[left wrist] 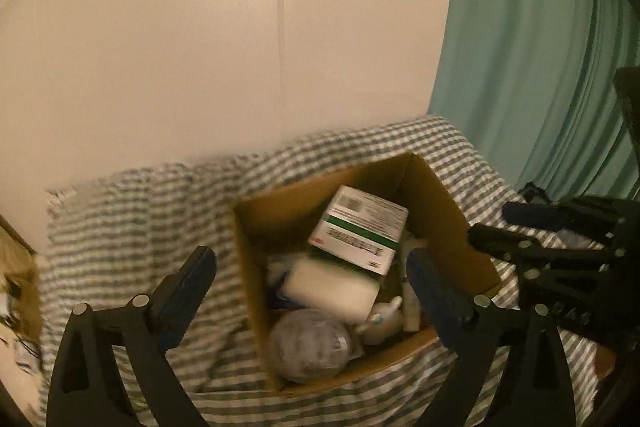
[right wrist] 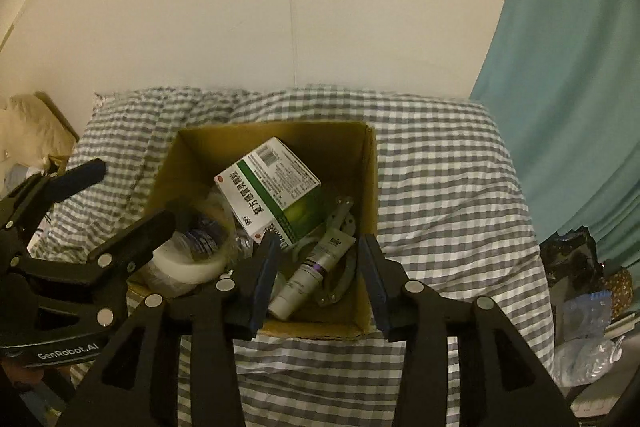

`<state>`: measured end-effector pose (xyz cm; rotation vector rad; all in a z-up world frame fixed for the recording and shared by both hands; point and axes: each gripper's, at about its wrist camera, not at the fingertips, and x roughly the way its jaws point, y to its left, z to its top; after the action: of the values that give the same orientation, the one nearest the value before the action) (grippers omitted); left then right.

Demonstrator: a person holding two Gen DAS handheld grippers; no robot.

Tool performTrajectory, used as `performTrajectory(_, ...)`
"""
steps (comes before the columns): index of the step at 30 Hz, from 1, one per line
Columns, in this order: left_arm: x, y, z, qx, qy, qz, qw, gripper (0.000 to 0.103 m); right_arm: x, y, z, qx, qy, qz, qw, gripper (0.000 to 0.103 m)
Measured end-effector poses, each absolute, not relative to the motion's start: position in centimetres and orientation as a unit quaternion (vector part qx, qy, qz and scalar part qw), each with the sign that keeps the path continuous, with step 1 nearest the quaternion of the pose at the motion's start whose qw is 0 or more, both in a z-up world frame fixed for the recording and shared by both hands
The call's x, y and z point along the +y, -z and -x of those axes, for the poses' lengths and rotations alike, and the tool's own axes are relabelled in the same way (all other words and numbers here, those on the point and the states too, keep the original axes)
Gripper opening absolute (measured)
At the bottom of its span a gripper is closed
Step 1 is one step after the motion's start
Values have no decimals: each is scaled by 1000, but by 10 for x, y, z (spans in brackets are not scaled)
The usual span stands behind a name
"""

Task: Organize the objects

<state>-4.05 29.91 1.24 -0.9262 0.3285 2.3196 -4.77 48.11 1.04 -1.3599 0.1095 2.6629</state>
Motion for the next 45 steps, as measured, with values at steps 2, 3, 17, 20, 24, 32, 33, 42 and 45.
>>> performTrajectory(2,291,-24,40,134,-882,342,294,100,479,-22,44,34,-892,443,79,46)
performTrajectory(3,288,-28,41,135,-885,338,290,100,478,-29,41,32,-896,435,82,51)
performTrajectory(17,162,-137,1,88,-931,245,258,103,399,-140,-35,7,-954,283,95,90)
performTrajectory(20,134,-144,-8,75,-938,233,244,103,375,-138,-47,3,-961,261,92,98)
performTrajectory(24,105,-136,-15,66,-946,231,219,103,352,-122,-57,7,-966,243,86,103)
performTrajectory(32,79,-88,-11,51,-949,242,197,103,331,-85,-46,24,-961,261,87,103)
performTrajectory(33,78,-82,-10,49,-949,243,195,103,330,-80,-43,23,-961,263,85,103)
performTrajectory(42,89,-58,-12,70,-949,236,197,103,327,-52,-31,14,-959,264,98,103)
performTrajectory(45,91,-57,-12,77,-949,237,195,103,325,-47,-29,3,-957,271,100,103)
